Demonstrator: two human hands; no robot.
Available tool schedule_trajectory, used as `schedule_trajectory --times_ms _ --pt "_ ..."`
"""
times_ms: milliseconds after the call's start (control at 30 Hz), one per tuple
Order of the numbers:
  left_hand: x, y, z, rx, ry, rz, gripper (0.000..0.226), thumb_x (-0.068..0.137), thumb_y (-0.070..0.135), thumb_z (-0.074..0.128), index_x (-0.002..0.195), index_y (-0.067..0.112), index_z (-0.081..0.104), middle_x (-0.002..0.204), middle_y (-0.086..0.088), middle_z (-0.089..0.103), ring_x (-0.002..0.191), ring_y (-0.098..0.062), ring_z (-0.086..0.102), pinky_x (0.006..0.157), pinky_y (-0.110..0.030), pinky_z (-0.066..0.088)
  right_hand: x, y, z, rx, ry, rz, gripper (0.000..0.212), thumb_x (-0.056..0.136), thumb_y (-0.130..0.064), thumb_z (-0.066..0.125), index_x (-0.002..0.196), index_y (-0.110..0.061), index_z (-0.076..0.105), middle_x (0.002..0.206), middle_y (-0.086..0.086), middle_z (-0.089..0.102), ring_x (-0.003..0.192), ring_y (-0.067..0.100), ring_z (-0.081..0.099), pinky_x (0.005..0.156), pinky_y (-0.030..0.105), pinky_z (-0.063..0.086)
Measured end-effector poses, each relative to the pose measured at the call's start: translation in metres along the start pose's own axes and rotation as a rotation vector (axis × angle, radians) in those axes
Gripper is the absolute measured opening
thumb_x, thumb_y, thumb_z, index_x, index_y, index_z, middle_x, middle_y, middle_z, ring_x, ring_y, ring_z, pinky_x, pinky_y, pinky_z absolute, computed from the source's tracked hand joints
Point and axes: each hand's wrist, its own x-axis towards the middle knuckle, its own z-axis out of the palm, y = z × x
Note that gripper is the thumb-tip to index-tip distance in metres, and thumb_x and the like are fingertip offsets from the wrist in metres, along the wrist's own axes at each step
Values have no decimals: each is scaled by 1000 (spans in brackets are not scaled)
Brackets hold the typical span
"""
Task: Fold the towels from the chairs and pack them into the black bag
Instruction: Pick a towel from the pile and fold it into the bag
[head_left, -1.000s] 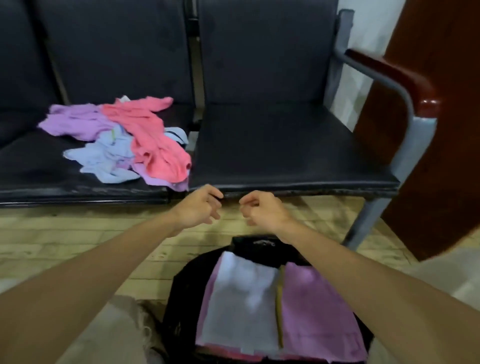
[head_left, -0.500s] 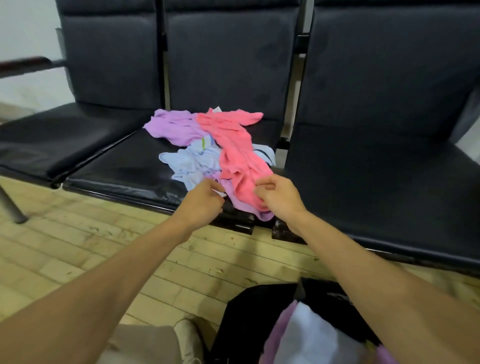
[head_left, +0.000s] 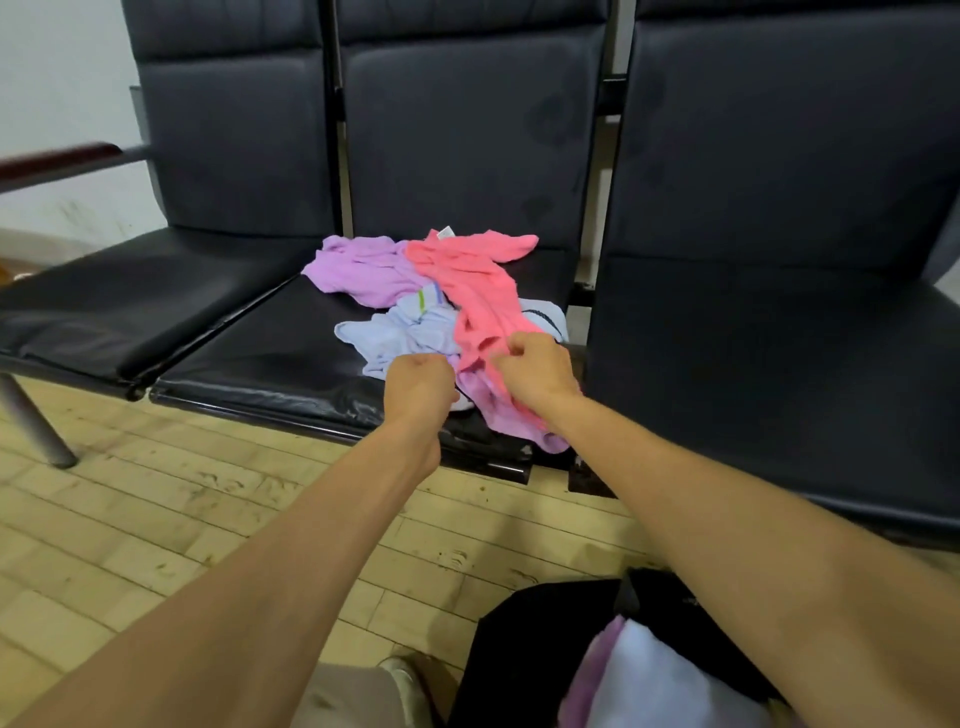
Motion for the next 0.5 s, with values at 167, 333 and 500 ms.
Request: schedule_trajectory --times_ms 167,333,500 --pt "-17 15 19 -233 -95 -76 6 90 7 46 90 7 52 92 -6 55 90 -22 59 83 -36 48 -8 -11 -43 544 87 88 25 101 -19 38 102 -9 60 101 6 59 89 16 56 74 29 46" --pt "-38 31 49 -363 -245 -161 8 91 24 51 83 22 50 100 -5 57 95 -25 57 85 -39 48 -27 -7 -101 1160 86 182 34 102 -18 41 126 2 58 124 18 62 112 30 59 106 44 43" --pt "-46 23 92 -300 -352 -146 23 91 32 47 105 15 56 86 -4 56 77 -22 52 85 -39 47 -55 31 -153 1076 146 209 39 102 -31 43 113 -1 65 112 16 70 105 30 66 97 44 50"
